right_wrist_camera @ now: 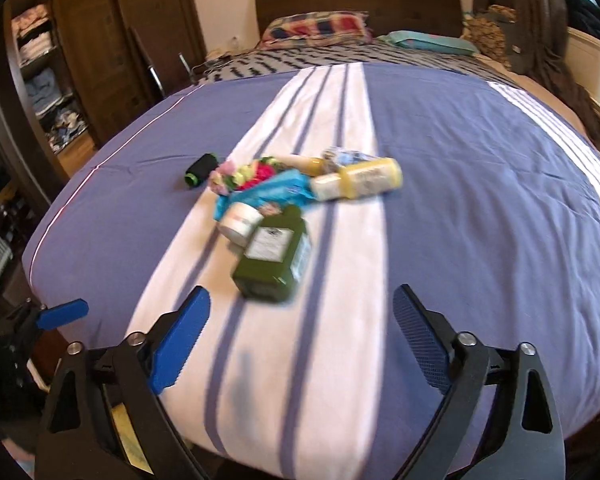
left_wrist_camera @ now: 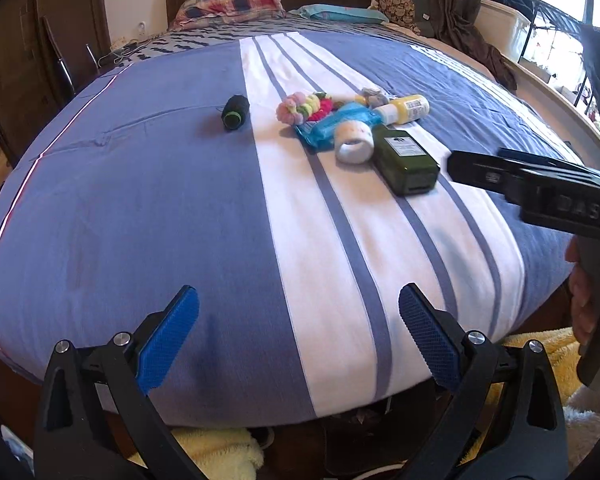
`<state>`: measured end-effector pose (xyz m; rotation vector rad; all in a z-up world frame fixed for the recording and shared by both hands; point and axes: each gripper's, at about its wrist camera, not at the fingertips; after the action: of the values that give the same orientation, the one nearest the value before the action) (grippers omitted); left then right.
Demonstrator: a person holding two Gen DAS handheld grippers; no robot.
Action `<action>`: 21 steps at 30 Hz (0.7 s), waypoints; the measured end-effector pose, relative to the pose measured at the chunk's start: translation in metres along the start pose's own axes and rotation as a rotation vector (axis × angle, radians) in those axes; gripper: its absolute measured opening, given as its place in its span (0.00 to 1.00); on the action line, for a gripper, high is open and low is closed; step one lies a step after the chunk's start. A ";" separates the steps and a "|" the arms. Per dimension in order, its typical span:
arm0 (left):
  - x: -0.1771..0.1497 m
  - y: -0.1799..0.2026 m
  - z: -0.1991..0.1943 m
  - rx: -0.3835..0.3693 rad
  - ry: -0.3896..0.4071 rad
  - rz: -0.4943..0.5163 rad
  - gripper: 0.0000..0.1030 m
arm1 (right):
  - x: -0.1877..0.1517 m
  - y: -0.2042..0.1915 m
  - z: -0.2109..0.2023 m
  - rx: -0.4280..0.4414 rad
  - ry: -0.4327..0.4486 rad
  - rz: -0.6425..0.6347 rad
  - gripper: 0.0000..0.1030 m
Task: Collect trash
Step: 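Grasp the green Origins bottle with the right tool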
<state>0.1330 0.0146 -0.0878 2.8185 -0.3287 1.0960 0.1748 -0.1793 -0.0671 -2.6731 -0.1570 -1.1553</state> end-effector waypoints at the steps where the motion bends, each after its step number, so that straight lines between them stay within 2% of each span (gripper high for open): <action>1: 0.002 0.000 0.002 -0.001 -0.002 0.001 0.92 | 0.003 -0.003 0.008 0.006 -0.011 0.001 0.80; 8: 0.011 -0.001 0.016 -0.010 -0.014 0.003 0.92 | 0.009 -0.016 0.053 0.021 -0.089 0.002 0.63; 11: 0.016 0.001 0.021 -0.015 -0.019 0.006 0.92 | 0.008 -0.015 0.060 0.004 -0.094 -0.010 0.50; 14: 0.022 0.005 0.027 -0.019 -0.020 0.011 0.92 | 0.010 -0.007 0.058 0.012 -0.086 -0.011 0.47; 21: 0.042 0.019 0.048 -0.054 -0.009 0.018 0.90 | 0.014 0.030 0.034 -0.038 -0.024 0.017 0.44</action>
<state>0.1907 -0.0187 -0.0944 2.7796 -0.3788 1.0623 0.2142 -0.2002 -0.0841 -2.7164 -0.1173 -1.1323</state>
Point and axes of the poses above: each gripper's, at about its wrist camera, not at the fingertips, and z roughly the way its jaws point, y to its right, x to its top, and after that the axes turned 5 degrees about y, right-handed
